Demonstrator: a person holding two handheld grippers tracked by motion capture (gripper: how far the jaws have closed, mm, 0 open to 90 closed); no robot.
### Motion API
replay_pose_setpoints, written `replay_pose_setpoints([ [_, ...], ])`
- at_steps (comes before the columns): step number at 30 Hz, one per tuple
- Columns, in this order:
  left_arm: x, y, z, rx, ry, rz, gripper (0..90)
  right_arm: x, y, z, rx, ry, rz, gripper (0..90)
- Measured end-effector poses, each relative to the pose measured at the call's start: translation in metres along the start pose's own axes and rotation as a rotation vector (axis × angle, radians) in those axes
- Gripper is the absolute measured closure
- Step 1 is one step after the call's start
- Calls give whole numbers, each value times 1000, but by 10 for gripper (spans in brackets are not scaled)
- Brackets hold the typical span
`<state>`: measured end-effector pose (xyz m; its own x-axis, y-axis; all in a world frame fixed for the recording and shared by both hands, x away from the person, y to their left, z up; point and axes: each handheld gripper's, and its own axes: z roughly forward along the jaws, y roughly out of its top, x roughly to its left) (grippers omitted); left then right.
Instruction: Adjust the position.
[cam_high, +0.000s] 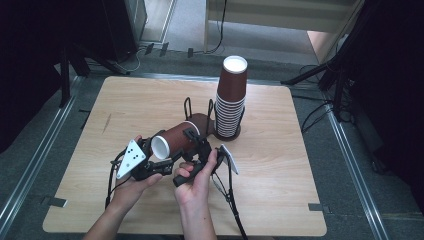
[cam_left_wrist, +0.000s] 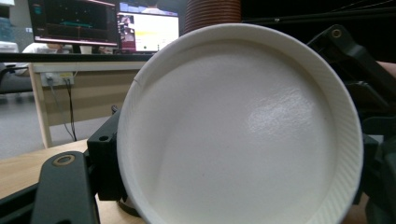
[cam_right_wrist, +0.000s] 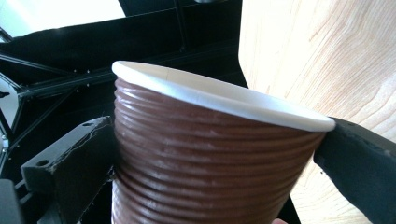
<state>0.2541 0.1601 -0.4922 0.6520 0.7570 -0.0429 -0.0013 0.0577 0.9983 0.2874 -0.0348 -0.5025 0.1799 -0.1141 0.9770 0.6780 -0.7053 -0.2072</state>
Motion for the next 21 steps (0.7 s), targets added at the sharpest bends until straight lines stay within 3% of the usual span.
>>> replay_pose_setpoints([
  [21, -4, 1, 0, 17, -41, 12, 214, -3, 6, 8, 58, 33, 23, 0],
])
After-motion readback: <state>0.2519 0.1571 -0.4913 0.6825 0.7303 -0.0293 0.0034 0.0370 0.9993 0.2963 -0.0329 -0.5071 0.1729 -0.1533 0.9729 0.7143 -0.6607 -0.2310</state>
